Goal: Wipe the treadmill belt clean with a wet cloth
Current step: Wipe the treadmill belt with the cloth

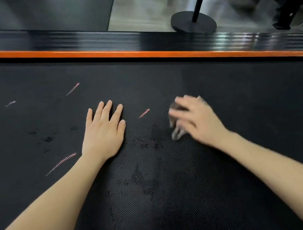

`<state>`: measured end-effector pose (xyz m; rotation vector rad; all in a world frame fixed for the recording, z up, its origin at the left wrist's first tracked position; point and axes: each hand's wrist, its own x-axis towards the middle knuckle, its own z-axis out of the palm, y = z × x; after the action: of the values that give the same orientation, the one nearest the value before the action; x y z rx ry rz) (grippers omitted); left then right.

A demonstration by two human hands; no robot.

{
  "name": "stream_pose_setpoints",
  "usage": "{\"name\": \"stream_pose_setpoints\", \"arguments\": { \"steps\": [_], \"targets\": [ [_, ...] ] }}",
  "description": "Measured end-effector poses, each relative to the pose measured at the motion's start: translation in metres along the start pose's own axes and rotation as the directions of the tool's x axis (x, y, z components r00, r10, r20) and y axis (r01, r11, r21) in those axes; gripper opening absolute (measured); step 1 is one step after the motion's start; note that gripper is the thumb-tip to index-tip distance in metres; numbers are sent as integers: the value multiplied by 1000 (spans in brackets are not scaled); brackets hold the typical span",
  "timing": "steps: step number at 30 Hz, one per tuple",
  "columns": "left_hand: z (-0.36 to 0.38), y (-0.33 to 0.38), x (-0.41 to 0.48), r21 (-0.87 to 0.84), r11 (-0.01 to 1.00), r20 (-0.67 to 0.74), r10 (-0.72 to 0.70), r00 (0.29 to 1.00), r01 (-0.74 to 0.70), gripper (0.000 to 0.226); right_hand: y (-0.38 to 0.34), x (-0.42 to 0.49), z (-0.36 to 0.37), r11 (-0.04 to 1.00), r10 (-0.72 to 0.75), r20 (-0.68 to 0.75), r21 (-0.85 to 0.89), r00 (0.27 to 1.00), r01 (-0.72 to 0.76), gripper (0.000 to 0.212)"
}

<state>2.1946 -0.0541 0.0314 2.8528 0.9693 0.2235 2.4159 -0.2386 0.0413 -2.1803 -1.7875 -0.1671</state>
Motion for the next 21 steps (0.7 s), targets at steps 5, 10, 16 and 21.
{"name": "stream_pose_setpoints", "arguments": {
  "steps": [5, 10, 16, 21],
  "targets": [
    [0, 1, 1, -4, 1000, -2, -9, 1000, 9, 74, 6, 77, 20, 882, 464, -87, -40, 881, -469, 35],
    [-2, 0, 1, -21, 1000, -8, -5, 1000, 5, 74, -72, 37, 25, 997, 61, -28, 43, 998, -60, 45],
    [-1, -1, 1, -18, 1000, -13, -7, 1000, 6, 65, -74, 58, 29, 991, 130, -29, 34, 991, -129, 39],
    [0, -2, 2, -31, 999, -2, -8, 1000, 8, 50, -96, 62, 38, 961, 275, -72, 49, 959, -271, 32]
  ]
}}
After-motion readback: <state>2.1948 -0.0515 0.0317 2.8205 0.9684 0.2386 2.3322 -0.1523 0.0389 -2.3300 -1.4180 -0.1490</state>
